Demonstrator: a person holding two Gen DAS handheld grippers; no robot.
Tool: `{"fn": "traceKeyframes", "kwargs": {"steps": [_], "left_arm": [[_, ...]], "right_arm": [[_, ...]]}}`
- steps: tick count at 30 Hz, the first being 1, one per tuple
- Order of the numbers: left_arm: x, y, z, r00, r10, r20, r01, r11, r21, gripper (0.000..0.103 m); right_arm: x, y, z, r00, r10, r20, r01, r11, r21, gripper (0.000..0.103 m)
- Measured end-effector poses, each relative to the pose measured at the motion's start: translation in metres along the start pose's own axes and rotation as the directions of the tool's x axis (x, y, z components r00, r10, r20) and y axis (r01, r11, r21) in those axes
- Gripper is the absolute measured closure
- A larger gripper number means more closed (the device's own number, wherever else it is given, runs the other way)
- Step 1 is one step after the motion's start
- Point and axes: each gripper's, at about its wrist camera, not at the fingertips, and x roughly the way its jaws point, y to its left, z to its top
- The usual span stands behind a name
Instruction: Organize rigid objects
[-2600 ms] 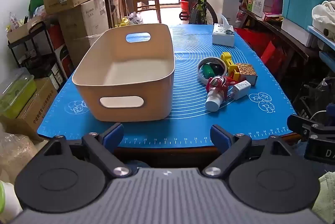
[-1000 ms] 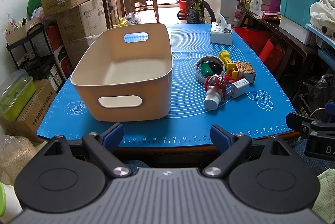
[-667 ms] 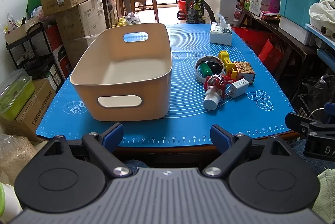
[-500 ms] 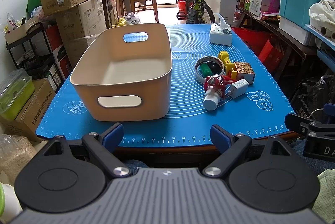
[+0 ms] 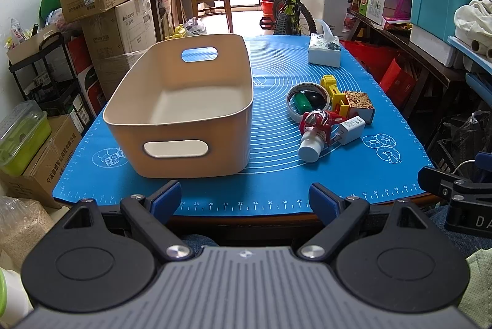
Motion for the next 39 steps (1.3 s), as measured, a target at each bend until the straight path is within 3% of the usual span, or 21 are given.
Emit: {"fn": "traceKeyframes", "kwargs": {"steps": [21, 24, 28, 39], "left_arm": [[0.000, 0.010, 0.007, 1.000, 0.004, 0.009, -0.004, 1.000, -0.014, 0.013], [0.002, 0.023, 0.014, 1.000, 0.009, 0.015, -0.008, 0.998, -0.057, 0.013], [0.011, 0.047, 0.030, 0.998, 0.058, 0.025, -0.054, 0.990, -0.130, 0.013], [0.059, 0.110, 0.068, 0.967, 0.248, 0.052, -0.239, 0.962, -0.132, 0.016]], "right_arm": [[0.009, -0.004, 0.005, 1.000, 0.003, -0.026, -0.002, 0.998, 0.058, 0.002], [0.014, -0.008, 0.013, 0.999, 0.021, -0.024, -0.019, 0.996, 0.087, 0.002], [0.030, -0.009, 0.026, 1.000, 0.023, -0.013, -0.022, 0.994, 0.102, 0.002], [0.095, -0.012, 0.054, 1.000, 0.013, -0.021, -0.011, 0.995, 0.101, 0.002]]}}
